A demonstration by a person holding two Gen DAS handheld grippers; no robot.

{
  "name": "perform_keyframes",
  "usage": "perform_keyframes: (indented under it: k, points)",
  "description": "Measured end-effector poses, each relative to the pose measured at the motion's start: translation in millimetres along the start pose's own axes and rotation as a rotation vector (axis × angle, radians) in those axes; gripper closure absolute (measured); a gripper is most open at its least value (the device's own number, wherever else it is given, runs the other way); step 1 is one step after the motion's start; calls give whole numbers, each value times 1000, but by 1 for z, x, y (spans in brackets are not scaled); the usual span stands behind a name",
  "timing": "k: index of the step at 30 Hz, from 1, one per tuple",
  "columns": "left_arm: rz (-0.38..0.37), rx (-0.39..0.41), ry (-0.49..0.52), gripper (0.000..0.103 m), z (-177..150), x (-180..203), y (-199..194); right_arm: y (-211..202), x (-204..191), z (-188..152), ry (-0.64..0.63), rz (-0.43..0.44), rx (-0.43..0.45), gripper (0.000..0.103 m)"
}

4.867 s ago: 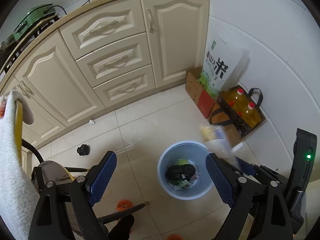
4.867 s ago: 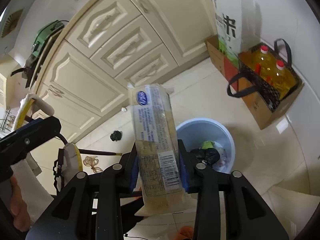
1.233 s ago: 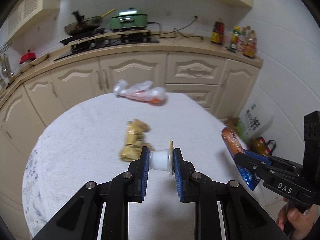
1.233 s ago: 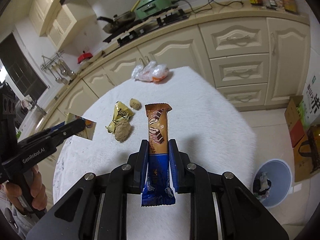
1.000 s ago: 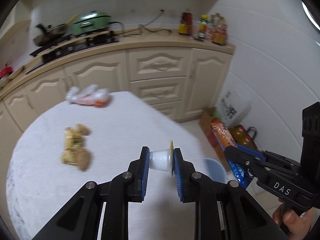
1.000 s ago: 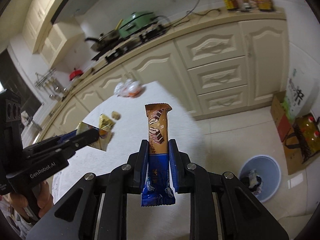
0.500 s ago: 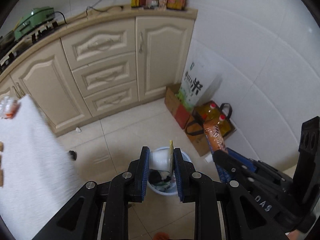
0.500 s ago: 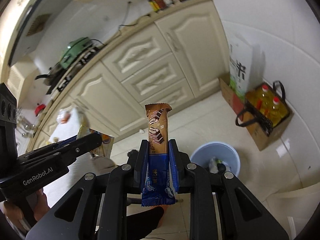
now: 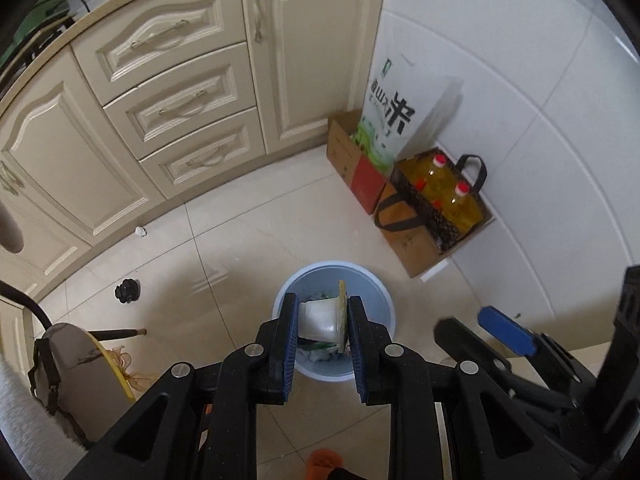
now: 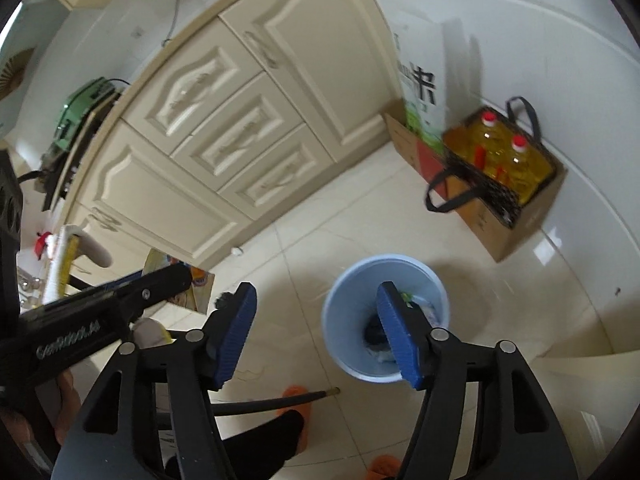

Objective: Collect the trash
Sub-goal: 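Carry the cup and chocolate bar to the blue bin and open both tools, then grasp the yellow snack bag with the left tool while the right tool grasps the bread roll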

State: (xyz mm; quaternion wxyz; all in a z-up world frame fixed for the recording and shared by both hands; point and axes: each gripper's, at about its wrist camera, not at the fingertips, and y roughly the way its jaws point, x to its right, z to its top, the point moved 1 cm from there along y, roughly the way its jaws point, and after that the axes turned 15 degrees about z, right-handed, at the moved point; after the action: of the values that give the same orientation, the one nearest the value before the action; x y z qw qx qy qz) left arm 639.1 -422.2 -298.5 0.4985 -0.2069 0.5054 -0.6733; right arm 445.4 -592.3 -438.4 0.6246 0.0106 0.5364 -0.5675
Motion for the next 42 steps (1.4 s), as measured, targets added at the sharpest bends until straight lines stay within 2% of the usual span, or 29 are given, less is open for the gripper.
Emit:
perform_keyframes:
  k: [2, 4, 5, 6, 7, 8, 15, 21, 26, 28, 34, 37, 42]
  points:
    - [-6, -8, 7, 83, 6, 5, 10, -2, 6, -3, 8, -6, -2, 37]
    - [-4, 6, 10, 78, 11, 6, 16, -5, 10, -5, 16, -9, 1, 37]
    - [-2, 14, 10, 64, 10, 7, 14, -7, 12, -5, 20, -12, 1, 37]
    - [6, 21, 5, 43, 9, 7, 12, -9, 13, -6, 22, -13, 3, 36]
    - [19, 33, -6, 35, 10, 6, 9, -10, 13, -6, 24, -12, 5, 33]
    - [29, 51, -16, 31, 3, 4, 3, -13, 13, -6, 23, -12, 8, 32]
    - [38, 102, -40, 31, -29, -7, -47, -34, -7, -12, 2, -1, 26, 31]
    - [25, 149, -70, 27, -67, -42, -113, -62, -52, -16, -67, 25, 58, 28]
    - [45, 234, -115, 23, -111, -93, -182, -89, -103, -23, -142, 50, 96, 22]
    - [61, 275, -129, 20, -133, -117, -207, -97, -122, -27, -173, 56, 108, 7]
    - [163, 359, -203, 15, -197, -188, -256, -103, -186, -38, -265, 88, 123, 4]
    - [217, 367, -239, 13, -227, -226, -263, -95, -218, -45, -311, 103, 105, 3]
    - [273, 296, -367, 13, -267, -296, -257, -74, -266, -58, -394, 131, 55, 2]
